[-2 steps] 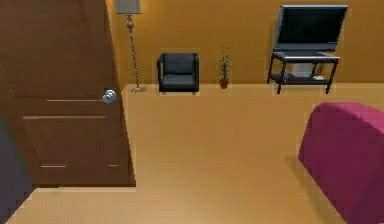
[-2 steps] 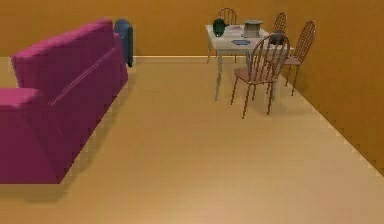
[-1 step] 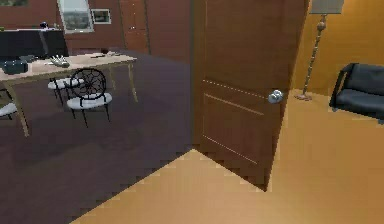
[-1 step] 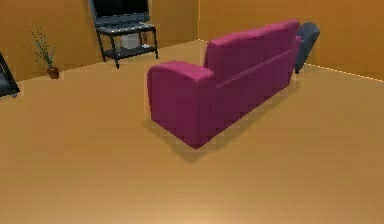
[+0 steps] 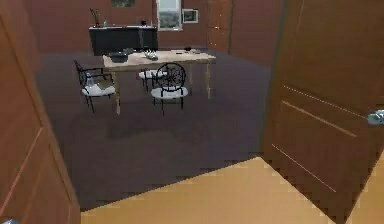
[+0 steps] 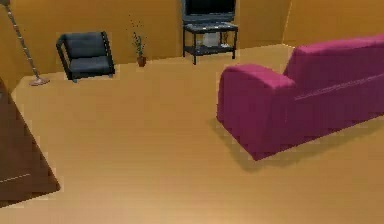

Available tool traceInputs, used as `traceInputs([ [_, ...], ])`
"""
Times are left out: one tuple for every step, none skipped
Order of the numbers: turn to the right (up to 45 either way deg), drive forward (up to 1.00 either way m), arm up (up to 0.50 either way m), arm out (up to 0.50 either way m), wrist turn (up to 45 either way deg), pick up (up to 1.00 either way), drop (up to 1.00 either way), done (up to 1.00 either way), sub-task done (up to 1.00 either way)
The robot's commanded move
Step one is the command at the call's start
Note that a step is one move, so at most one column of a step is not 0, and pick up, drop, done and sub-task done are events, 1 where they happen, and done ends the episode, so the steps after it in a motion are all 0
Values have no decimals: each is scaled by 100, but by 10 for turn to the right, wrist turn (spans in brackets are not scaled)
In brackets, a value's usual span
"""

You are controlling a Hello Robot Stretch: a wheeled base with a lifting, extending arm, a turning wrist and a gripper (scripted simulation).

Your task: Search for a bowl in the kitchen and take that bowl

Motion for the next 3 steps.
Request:
traceInputs([
  [0,100,0,0,0,0,0,0,0],
  [-450,0,0,0,0,0,0,0,0],
  [-30,0,0,0,0,0,0,0,0],
])
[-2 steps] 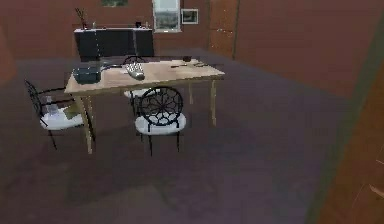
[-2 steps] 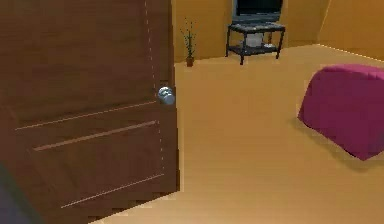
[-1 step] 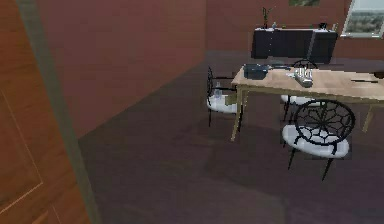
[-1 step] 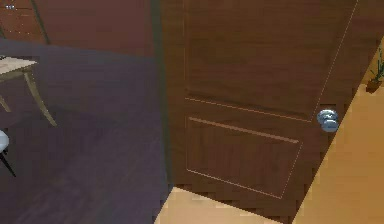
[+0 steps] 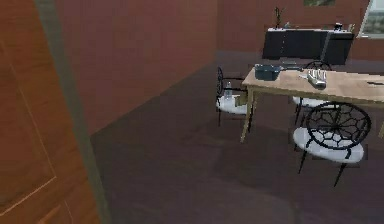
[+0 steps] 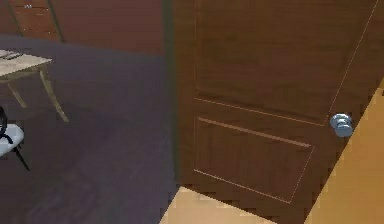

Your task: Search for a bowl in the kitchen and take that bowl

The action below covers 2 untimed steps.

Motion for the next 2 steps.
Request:
traceInputs([
  [90,0,0,0,0,0,0,0,0],
  [0,100,0,0,0,0,0,0,0],
])
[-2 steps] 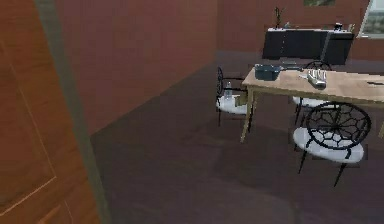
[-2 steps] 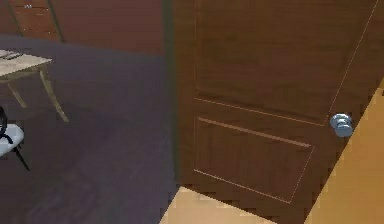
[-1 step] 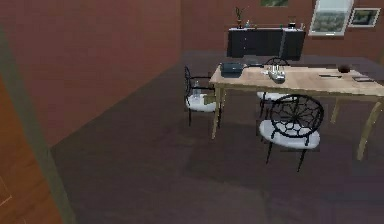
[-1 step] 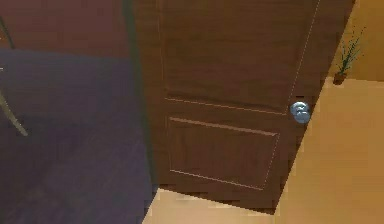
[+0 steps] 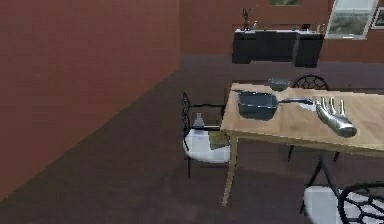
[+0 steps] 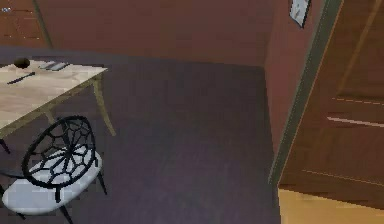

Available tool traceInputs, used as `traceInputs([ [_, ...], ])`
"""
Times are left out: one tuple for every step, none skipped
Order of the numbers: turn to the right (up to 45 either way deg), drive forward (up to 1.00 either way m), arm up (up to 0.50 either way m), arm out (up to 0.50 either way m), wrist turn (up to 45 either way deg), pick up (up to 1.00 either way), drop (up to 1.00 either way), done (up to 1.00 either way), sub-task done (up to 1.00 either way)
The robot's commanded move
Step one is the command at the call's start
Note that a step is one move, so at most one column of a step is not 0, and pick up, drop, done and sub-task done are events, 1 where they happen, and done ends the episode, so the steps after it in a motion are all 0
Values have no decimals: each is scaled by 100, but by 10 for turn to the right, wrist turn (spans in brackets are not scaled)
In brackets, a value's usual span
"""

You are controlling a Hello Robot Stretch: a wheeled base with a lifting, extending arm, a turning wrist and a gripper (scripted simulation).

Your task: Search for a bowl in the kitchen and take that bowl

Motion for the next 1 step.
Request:
traceInputs([
  [60,0,0,0,0,0,0,0,0],
])
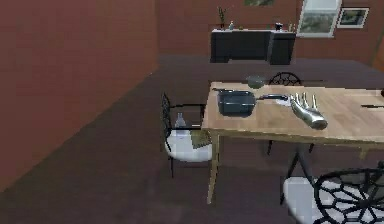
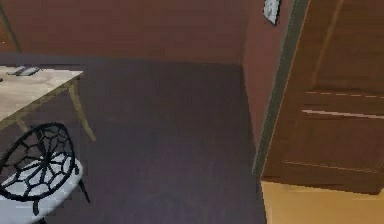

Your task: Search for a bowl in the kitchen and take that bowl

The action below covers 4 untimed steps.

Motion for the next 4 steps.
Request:
traceInputs([
  [0,35,0,0,0,0,0,0,0],
  [-450,0,0,0,0,0,0,0,0],
  [-450,0,0,0,0,0,0,0,0],
  [0,30,0,0,0,0,0,0,0],
])
